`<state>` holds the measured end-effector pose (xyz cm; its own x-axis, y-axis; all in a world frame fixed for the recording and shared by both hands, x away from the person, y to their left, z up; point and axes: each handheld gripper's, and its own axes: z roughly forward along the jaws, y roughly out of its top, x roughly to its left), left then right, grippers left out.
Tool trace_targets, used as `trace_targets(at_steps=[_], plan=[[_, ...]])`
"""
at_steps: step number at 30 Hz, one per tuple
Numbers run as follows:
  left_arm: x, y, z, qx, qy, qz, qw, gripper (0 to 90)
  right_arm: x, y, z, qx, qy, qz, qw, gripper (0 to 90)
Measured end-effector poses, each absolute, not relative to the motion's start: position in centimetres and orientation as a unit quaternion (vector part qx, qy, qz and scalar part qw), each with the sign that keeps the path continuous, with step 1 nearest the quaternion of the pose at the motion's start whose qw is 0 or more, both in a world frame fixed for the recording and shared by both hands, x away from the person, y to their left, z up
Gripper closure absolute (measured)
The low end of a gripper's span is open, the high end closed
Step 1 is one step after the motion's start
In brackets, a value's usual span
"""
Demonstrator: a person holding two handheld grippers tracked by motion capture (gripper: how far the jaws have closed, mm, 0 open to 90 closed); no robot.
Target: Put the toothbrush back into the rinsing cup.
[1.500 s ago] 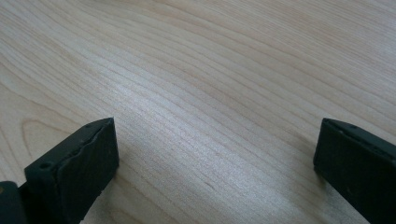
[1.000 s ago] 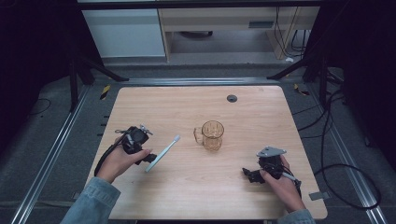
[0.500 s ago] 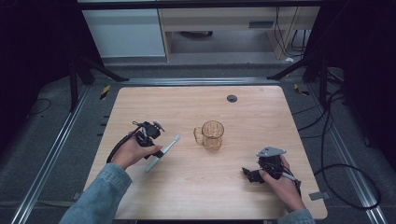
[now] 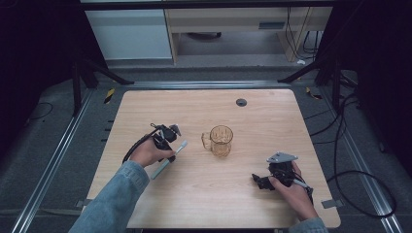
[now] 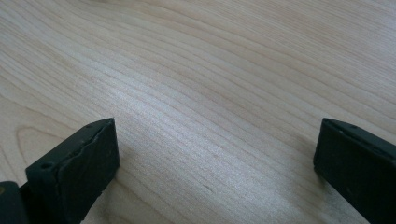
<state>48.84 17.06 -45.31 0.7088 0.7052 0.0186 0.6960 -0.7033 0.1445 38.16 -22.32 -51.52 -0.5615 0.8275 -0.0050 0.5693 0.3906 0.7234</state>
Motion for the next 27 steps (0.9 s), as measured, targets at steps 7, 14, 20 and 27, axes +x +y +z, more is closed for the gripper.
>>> trace_targets(at_steps=[7,14,20,27], plan=[[49.4,16.5,-45.6,0.922,0.382,0.031,0.056,59.7,38.2,-22.4,-51.6,0.428,0.813,0.346,0.189,0.5],[49.9,16.0,-45.9,0.924,0.379,0.029,0.049,64.5,38.2,-22.4,-51.5,0.429,0.812,0.347,0.188,0.6],[50.0,16.0,-46.0,0.922,0.384,0.032,0.045,68.3,38.2,-22.4,-51.5,0.429,0.812,0.348,0.188,0.6],[50.0,15.9,-46.2,0.924,0.38,0.03,0.039,71.3,38.2,-22.4,-51.5,0.429,0.812,0.348,0.188,0.6]])
